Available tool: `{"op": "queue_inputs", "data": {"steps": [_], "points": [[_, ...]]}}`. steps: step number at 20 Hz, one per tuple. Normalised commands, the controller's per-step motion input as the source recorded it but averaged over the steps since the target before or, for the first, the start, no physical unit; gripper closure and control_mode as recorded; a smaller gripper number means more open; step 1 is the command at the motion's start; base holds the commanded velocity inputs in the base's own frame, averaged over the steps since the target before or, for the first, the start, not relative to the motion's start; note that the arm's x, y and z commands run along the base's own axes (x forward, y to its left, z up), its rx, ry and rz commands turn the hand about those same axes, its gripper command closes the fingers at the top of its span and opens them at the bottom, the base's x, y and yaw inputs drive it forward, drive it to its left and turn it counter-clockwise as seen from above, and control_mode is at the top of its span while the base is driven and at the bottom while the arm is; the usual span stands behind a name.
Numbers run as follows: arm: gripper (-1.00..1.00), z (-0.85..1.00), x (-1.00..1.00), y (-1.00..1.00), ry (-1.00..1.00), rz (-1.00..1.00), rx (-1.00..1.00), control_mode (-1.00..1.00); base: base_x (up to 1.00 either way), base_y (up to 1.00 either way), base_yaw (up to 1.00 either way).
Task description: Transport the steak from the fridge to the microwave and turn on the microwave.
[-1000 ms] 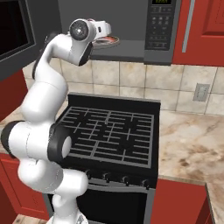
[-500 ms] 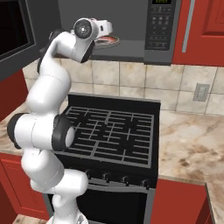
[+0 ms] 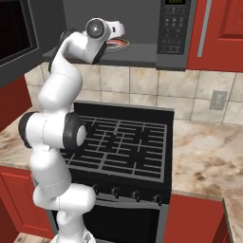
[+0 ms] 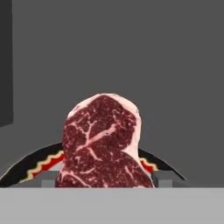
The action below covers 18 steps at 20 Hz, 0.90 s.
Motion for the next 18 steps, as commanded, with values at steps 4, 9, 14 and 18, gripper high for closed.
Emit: {"op": "queue_inputs", "data": {"steps": [4,9,14,18], "points": [[1.00,-0.01,0.42,0.00,0.09,0.00,0.00,-1.00,0.00,0.00,0.00],[1.00,-0.11,0.38,0.00,0.05,0.00,0.00,-1.00,0.00,0.00,0.00],[1.00,-0.25,0.29,0.00,0.01,0.00,0.00,-1.00,0.00,0.00,0.00],[1.00,-0.30,0.23,0.00,0.00,0.00,0.00,-1.00,0.00,0.00,0.00]]}}
